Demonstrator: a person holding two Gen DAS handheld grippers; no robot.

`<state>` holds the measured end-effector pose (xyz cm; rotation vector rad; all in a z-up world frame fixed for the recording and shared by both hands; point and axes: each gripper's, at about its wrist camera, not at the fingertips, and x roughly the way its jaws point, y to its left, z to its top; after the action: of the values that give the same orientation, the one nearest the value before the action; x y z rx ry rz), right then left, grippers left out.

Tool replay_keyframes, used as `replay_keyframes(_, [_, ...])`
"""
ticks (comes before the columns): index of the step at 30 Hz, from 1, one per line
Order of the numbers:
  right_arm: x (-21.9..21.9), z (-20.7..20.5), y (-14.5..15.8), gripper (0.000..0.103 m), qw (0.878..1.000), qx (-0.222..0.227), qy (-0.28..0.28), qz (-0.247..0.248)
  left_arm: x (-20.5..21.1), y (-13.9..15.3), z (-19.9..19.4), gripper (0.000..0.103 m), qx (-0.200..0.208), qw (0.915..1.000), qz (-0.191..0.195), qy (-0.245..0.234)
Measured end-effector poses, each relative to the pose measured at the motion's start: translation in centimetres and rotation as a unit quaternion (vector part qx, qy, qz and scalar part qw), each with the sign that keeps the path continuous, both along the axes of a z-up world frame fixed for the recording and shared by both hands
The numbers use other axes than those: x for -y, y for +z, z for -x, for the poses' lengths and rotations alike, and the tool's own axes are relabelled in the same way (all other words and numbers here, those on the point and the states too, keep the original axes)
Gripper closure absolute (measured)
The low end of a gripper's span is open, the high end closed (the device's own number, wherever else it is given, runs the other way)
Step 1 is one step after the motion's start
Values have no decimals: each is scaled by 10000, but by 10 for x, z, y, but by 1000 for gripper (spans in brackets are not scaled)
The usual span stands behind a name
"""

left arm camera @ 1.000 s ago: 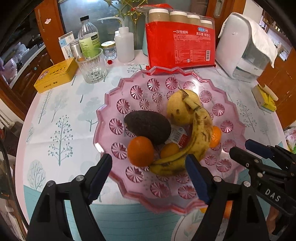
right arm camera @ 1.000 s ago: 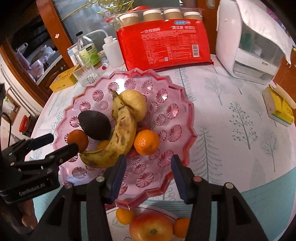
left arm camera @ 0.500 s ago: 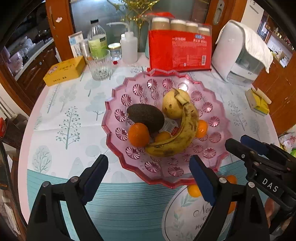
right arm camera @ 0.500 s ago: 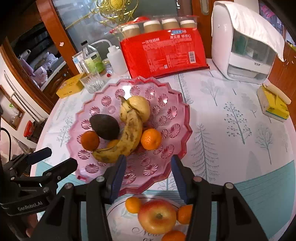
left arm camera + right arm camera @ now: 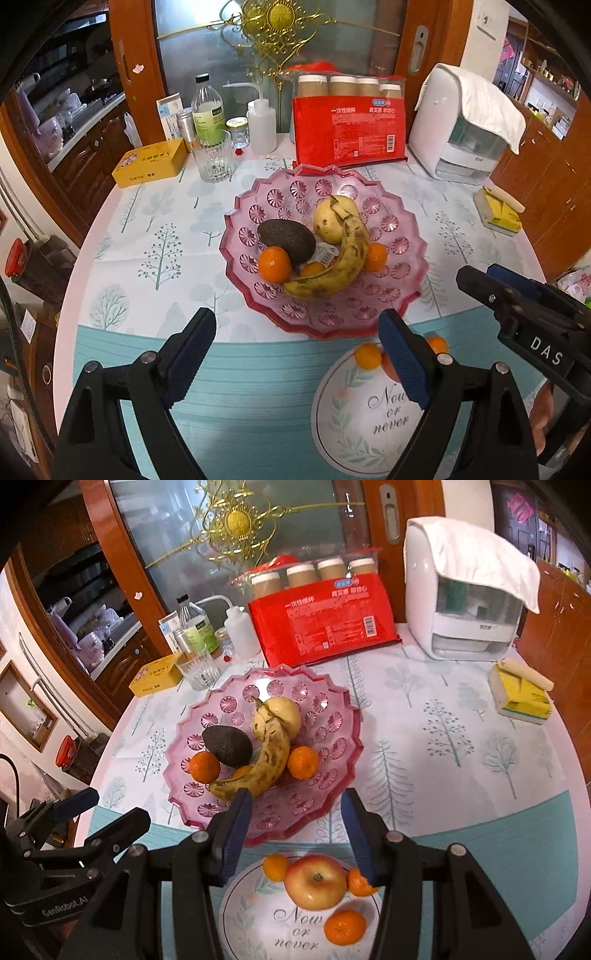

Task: Organize fruits
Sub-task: 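Withdraw both tools from the bowl back toward the plate, then grasp a tangerine with the left tool while the right tool approaches another tangerine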

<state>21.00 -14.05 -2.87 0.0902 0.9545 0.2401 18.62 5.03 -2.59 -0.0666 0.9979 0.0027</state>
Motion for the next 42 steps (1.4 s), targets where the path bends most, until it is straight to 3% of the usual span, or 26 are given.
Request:
replay_keyframes(9, [19,39,20,52,9998,184,7,19,19,16,40,14,166,9998,-68,-58])
replay_keyframes(19, [45,72,21,52,9998,182,-49,19,43,17,74,14,278,9996,-94,-63])
replay_keyframes(31, [74,88,-12,52,9998,-96,-126,103,69,-18,83,14,70,9996,-160,-233])
replay_keyframes(42, [84,89,-61,52,9987,-494,1,131,78,-59,74,14,-222,9991,-142,-346])
